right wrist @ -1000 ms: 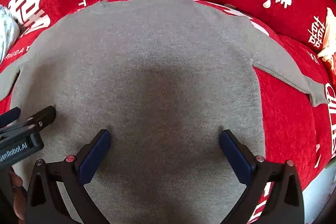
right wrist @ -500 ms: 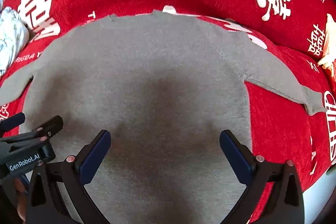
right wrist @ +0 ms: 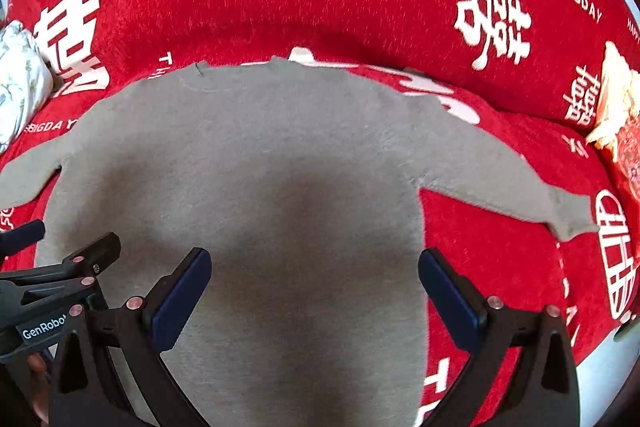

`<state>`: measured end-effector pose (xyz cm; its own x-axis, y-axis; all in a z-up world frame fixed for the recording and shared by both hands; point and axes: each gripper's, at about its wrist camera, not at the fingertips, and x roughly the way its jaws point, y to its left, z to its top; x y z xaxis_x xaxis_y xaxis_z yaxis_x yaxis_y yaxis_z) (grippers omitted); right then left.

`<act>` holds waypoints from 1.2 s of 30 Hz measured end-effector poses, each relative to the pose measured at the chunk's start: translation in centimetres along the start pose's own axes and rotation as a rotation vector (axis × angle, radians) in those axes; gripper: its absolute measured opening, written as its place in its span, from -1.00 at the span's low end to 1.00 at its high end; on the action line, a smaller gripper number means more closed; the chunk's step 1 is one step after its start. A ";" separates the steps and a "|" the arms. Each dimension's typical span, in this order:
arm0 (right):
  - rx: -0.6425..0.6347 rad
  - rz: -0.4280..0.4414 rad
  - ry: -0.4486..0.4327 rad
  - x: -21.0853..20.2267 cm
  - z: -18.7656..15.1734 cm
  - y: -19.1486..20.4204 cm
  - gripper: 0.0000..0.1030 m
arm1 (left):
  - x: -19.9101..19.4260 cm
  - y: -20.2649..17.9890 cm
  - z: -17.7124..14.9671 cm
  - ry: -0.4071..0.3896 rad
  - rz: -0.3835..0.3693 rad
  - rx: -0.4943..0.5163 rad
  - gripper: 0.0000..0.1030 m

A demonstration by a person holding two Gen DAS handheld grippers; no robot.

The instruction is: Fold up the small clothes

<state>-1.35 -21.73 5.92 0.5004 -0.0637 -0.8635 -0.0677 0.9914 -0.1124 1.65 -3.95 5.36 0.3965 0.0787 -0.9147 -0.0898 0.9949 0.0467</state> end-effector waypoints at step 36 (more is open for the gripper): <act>0.231 -0.036 -0.080 0.2 -0.5 -14.4 1.00 | -1.1 -11.7 2.2 -0.054 -0.006 0.124 1.00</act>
<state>-0.71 -36.05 7.14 0.5665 -0.0996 -0.8180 0.1463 0.9891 -0.0190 4.25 -15.55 6.67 0.4459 0.0724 -0.8921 0.0255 0.9953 0.0935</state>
